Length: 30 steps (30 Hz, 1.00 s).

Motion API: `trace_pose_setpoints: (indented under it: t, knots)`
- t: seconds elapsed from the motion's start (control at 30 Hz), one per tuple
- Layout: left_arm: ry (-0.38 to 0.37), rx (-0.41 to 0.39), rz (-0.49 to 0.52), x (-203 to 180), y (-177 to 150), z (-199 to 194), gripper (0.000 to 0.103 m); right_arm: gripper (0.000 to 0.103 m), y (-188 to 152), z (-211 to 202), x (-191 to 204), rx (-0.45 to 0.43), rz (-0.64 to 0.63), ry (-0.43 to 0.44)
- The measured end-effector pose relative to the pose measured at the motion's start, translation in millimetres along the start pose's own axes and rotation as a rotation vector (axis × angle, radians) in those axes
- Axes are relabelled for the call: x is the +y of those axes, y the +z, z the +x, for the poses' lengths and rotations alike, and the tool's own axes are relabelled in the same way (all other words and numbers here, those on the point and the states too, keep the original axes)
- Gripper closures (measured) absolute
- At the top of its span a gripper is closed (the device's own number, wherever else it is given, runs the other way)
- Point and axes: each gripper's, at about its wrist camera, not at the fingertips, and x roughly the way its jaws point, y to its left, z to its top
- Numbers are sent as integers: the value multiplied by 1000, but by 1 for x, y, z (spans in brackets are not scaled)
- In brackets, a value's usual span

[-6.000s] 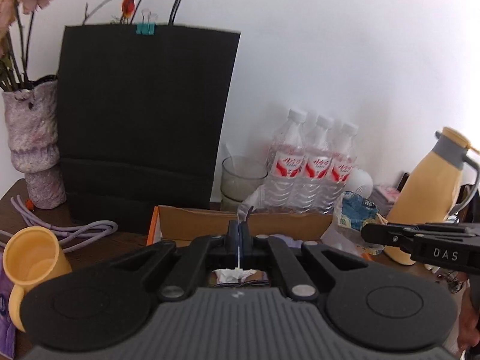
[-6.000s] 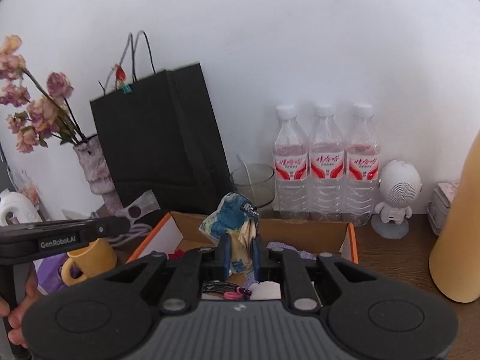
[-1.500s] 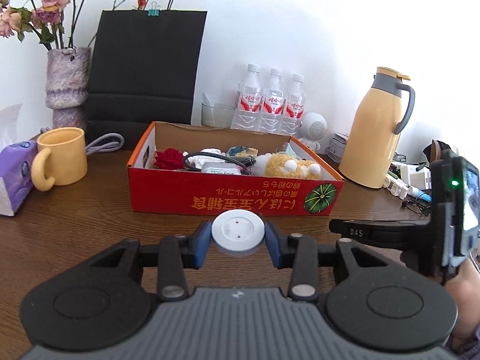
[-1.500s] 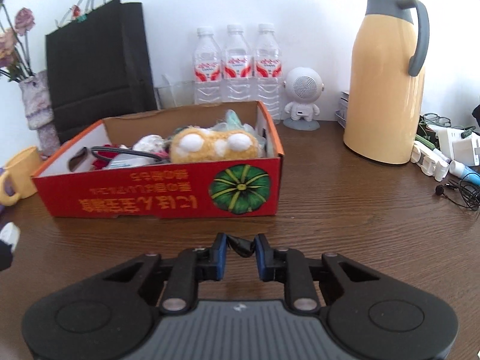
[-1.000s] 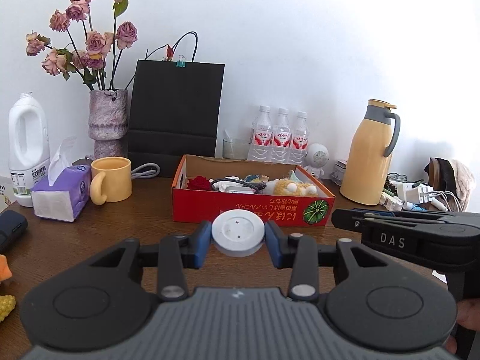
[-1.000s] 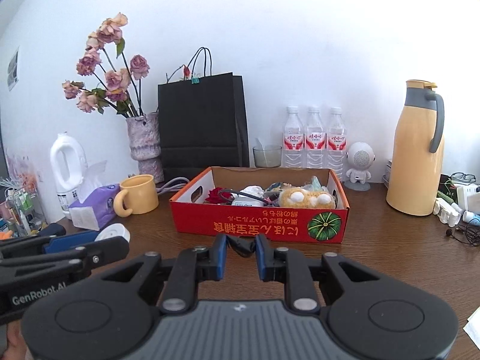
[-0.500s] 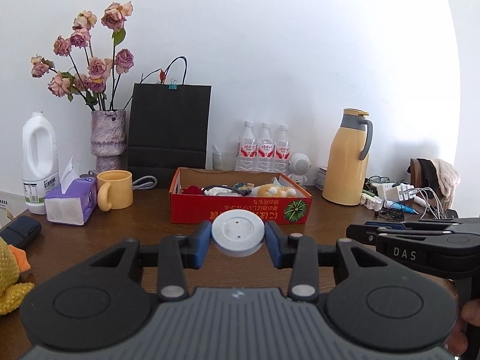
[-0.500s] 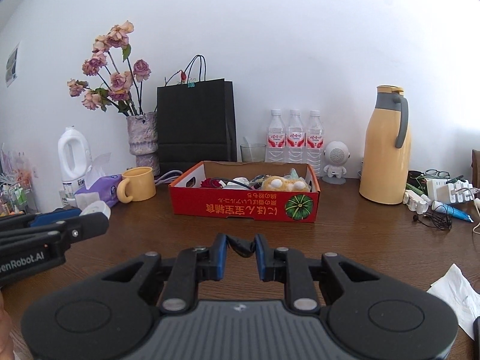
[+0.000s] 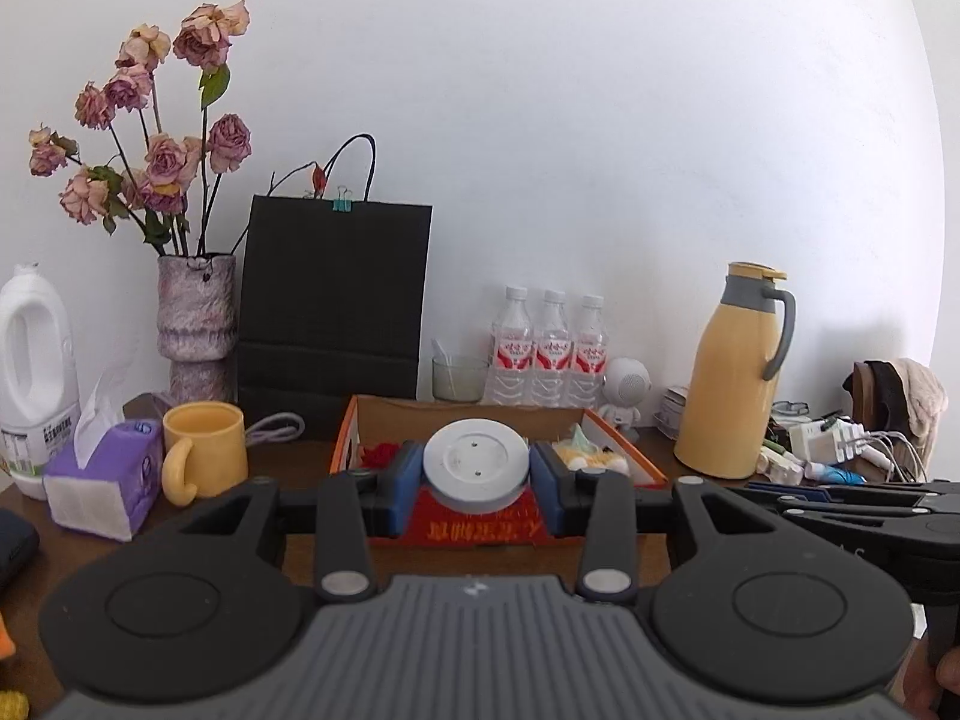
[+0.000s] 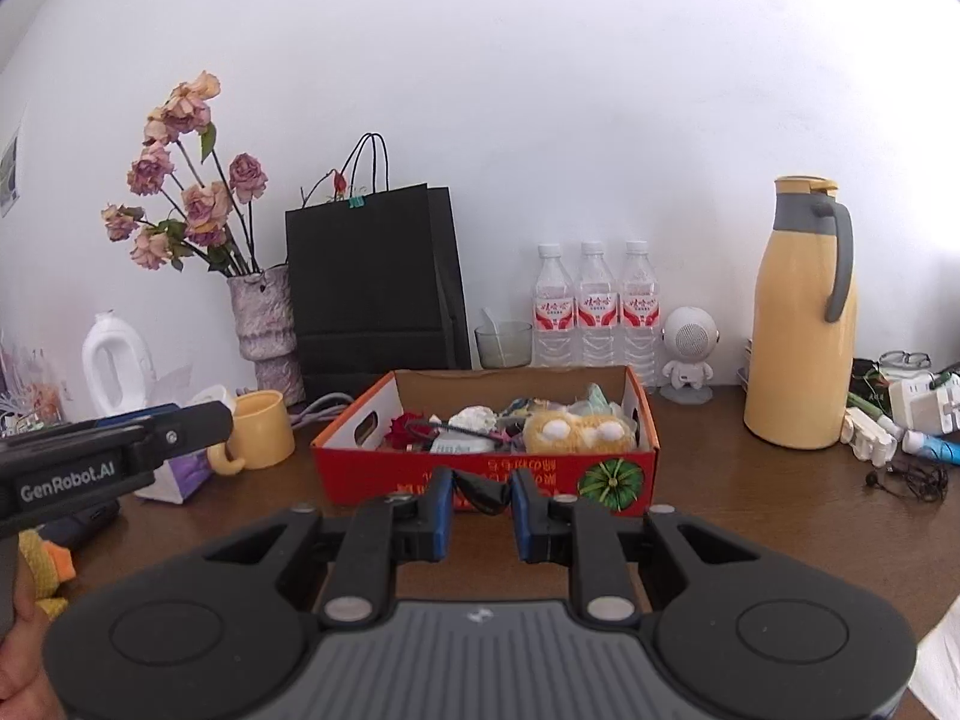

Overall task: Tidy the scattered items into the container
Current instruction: 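Carry the disc and cable plug into the box and open both grippers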

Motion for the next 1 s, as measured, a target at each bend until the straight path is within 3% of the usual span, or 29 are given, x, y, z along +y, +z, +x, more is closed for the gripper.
trace_pose_setpoints:
  t: [0.23, 0.33, 0.4, 0.6, 0.77, 0.87, 0.97, 1.0]
  knots:
    - [20, -45, -2, 13, 52, 91, 63, 84, 73, 74, -8, -53, -5, 27]
    - [8, -4, -16, 22, 72, 141, 63, 83, 104, 107, -17, -52, -7, 55]
    - [-20, 73, -44, 30, 82, 179, 63, 83, 123, 136, -24, -10, -19, 65]
    - [-85, 438, -57, 45, 79, 290, 63, 83, 147, 248, -41, 346, -35, 110]
    - [5, 672, 19, 55, 50, 345, 63, 83, 117, 325, -44, 667, -18, 135]
    - [-17, 857, 4, 65, 33, 367, 62, 83, 98, 353, -45, 788, -12, 120]
    - [-42, 926, 36, 68, 27, 370, 46, 79, 92, 363, -47, 842, 38, 131]
    - [-44, 933, 45, 67, 29, 371, 32, 75, 92, 363, -46, 853, 52, 133]
